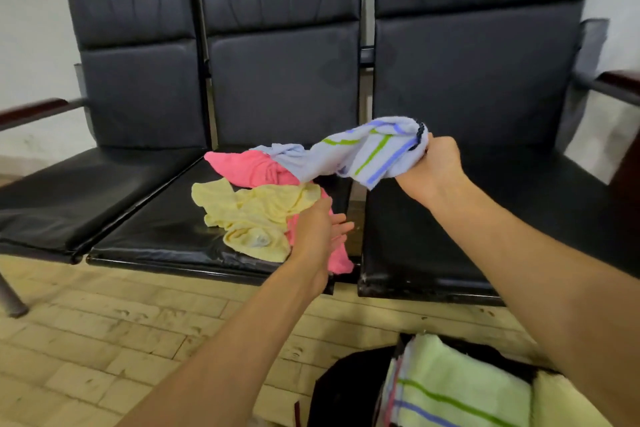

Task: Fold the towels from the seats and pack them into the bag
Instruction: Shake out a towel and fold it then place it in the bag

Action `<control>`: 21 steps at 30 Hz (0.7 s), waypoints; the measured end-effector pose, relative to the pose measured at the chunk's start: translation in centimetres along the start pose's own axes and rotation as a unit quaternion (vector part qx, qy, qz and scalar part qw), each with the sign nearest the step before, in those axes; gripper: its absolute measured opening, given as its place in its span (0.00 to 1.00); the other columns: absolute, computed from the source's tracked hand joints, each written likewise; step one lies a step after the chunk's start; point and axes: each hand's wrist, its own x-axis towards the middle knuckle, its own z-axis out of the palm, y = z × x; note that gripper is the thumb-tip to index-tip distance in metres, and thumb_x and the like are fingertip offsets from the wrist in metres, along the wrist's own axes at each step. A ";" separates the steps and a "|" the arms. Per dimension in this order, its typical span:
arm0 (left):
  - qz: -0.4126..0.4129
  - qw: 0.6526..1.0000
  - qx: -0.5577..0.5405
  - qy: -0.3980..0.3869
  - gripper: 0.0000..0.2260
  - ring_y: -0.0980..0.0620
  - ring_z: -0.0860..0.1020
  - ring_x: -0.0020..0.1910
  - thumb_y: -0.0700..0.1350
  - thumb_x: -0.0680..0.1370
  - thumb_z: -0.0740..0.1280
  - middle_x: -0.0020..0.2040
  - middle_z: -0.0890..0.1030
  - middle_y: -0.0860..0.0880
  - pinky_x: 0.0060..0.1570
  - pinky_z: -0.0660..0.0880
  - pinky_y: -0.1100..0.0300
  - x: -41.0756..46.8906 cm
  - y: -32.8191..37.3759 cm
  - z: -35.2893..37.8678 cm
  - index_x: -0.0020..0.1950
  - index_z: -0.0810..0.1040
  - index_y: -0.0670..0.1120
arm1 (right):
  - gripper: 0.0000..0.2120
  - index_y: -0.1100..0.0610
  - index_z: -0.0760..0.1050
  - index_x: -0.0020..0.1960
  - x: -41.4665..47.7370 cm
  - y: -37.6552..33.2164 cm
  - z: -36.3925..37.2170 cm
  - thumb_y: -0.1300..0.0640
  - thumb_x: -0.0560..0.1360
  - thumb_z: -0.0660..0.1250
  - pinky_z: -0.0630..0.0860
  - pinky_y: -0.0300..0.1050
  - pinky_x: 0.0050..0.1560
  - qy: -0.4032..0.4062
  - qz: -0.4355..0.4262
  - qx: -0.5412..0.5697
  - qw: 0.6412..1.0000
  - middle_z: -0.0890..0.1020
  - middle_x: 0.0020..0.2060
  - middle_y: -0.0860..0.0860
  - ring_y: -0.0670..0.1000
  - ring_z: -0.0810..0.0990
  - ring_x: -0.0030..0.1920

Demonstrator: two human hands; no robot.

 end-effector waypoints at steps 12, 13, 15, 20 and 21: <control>-0.099 0.966 -0.186 -0.153 0.22 0.36 0.75 0.61 0.53 0.83 0.53 0.61 0.75 0.36 0.57 0.72 0.41 -1.4 -2.7 10.1 0.67 0.68 0.39 | 0.08 0.56 0.72 0.40 -7.6 -10.7 -10.2 0.63 0.63 0.57 0.79 0.42 0.43 0.000 -0.006 -0.143 0.990 0.77 0.35 0.53 0.53 0.78 0.37; -0.103 0.967 -0.176 -0.150 0.19 0.37 0.75 0.59 0.51 0.83 0.52 0.60 0.75 0.36 0.55 0.71 0.42 -1.6 -3.1 11.0 0.66 0.69 0.41 | 0.06 0.56 0.71 0.37 -8.4 -10.9 -11.2 0.64 0.65 0.57 0.79 0.41 0.39 0.005 0.005 -0.166 0.986 0.76 0.32 0.53 0.52 0.77 0.34; -0.113 0.973 -0.152 -0.129 0.15 0.40 0.76 0.52 0.47 0.83 0.52 0.60 0.74 0.37 0.51 0.72 0.45 -1.6 -4.4 12.5 0.63 0.71 0.41 | 0.13 0.57 0.72 0.33 -9.7 -11.3 -13.2 0.63 0.74 0.57 0.75 0.44 0.38 0.015 0.025 -0.211 0.977 0.76 0.28 0.52 0.51 0.78 0.30; -0.164 0.979 -0.116 -0.042 0.18 0.43 0.78 0.54 0.40 0.79 0.61 0.63 0.77 0.40 0.43 0.76 0.51 -0.9 -7.1 14.8 0.68 0.71 0.38 | 0.19 0.59 0.79 0.34 -10.5 -11.9 -17.1 0.54 0.80 0.62 0.75 0.47 0.48 -0.022 0.055 -0.457 0.887 0.82 0.34 0.55 0.53 0.80 0.39; -0.164 0.980 -0.108 -0.035 0.17 0.44 0.78 0.52 0.39 0.78 0.62 0.59 0.79 0.41 0.42 0.76 0.52 -0.9 -7.2 15.1 0.67 0.72 0.38 | 0.17 0.60 0.78 0.36 -10.7 -12.1 -17.4 0.54 0.80 0.62 0.73 0.47 0.48 -0.041 0.041 -0.521 0.851 0.80 0.35 0.55 0.52 0.79 0.40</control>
